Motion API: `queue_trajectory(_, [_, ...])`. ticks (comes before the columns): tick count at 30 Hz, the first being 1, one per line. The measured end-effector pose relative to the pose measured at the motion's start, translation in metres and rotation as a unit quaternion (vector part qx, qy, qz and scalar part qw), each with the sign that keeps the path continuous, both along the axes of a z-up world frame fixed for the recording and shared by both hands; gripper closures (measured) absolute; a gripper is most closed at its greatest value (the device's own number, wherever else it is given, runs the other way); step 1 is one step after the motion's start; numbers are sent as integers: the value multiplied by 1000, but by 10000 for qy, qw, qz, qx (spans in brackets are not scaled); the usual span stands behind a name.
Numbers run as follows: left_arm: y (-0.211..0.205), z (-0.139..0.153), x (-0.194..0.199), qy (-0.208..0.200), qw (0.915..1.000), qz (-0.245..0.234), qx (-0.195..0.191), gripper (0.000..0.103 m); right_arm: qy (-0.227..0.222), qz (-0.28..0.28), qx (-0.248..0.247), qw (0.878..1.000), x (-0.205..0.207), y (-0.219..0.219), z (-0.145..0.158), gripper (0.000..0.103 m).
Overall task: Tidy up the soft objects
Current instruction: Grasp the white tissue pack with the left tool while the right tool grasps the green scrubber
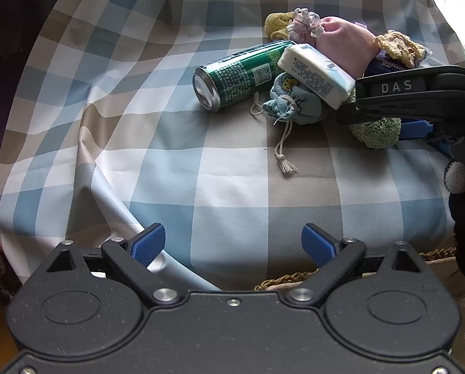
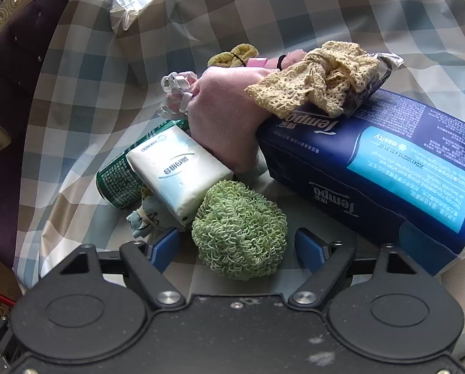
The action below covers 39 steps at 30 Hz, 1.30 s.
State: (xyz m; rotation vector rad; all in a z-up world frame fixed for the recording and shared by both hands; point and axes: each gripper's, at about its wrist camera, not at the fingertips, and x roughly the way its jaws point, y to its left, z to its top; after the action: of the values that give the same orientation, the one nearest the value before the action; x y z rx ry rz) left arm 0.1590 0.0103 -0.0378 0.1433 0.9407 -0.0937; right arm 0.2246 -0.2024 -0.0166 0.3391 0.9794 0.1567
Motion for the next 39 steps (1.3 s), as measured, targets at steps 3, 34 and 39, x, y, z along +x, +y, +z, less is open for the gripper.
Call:
queue_trajectory(3, [0, 2, -1, -36, 10000, -9, 31, 11, -57, 43, -118, 9999, -2, 1, 1, 44])
queue_trajectory(34, [-87, 23, 23, -914, 9843, -1349, 682, 10, -590, -636, -444, 9952, -115, -70, 49, 45])
queue_trajectory(39, [-107, 18, 30, -1169, 9751, -1570, 1037, 10, -594, -753, -365, 9947, -122, -77, 49, 45])
